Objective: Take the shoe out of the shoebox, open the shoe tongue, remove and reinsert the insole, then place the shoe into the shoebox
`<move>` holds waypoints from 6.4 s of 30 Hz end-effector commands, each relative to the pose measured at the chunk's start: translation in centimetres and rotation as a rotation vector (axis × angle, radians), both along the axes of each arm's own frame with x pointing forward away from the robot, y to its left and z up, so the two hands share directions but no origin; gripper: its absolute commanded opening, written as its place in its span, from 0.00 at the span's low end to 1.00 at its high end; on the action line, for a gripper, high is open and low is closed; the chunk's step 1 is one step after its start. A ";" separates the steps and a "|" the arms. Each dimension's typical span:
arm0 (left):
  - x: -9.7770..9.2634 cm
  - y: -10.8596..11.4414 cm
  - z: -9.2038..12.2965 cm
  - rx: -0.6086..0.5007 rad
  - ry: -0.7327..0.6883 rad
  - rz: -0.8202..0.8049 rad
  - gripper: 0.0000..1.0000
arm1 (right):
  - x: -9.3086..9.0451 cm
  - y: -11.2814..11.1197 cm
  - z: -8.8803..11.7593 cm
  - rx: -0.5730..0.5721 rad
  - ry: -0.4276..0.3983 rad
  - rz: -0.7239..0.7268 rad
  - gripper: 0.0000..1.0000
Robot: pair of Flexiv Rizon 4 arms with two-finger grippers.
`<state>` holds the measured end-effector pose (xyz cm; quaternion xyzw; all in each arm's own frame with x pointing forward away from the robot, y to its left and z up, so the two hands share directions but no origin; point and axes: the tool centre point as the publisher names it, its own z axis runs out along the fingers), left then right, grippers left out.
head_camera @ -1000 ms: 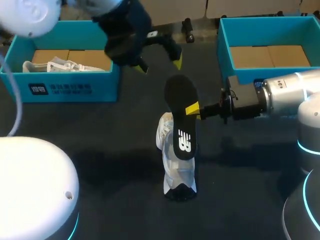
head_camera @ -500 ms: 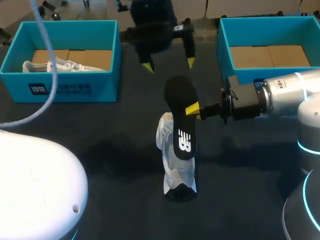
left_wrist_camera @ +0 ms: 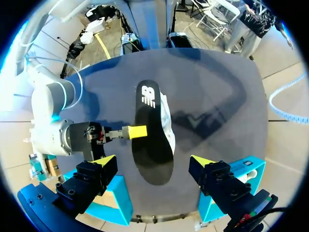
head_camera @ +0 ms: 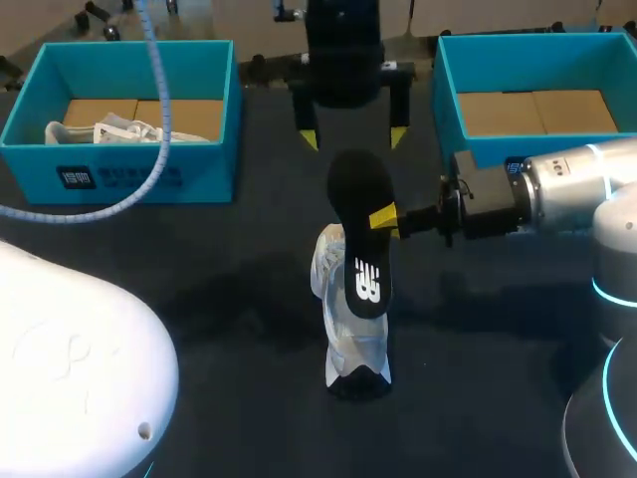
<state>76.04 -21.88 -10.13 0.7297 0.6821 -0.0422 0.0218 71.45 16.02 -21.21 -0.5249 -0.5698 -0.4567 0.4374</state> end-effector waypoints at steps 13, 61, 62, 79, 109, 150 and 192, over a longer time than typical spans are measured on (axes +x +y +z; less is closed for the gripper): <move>-0.3 6.3 -0.4 -0.414 0.111 0.045 1.00 | -0.1 0.1 0.0 -0.001 -0.001 -0.003 0.00; 2.5 11.1 -6.4 -1.182 0.182 0.190 1.00 | -0.1 0.1 0.0 -0.001 -0.001 -0.003 0.00; 2.3 10.9 -6.5 -1.202 0.196 0.185 1.00 | -0.1 0.1 0.0 -0.001 -0.001 -0.003 0.00; -1.4 9.3 -8.2 -1.346 0.124 0.171 1.00 | -0.1 0.1 0.0 -0.001 -0.001 -0.003 0.00; -1.7 3.4 -11.4 -1.529 0.028 0.353 0.88 | -0.1 0.1 0.0 -0.001 -0.001 -0.003 0.00; 0.2 -0.1 -11.4 -1.541 -0.051 0.252 0.21 | -0.1 0.1 0.0 -0.001 -0.001 -0.003 0.00; 0.2 -1.3 -11.5 -1.553 -0.122 0.236 0.00 | -0.1 0.1 0.0 -0.001 -0.001 -0.003 0.00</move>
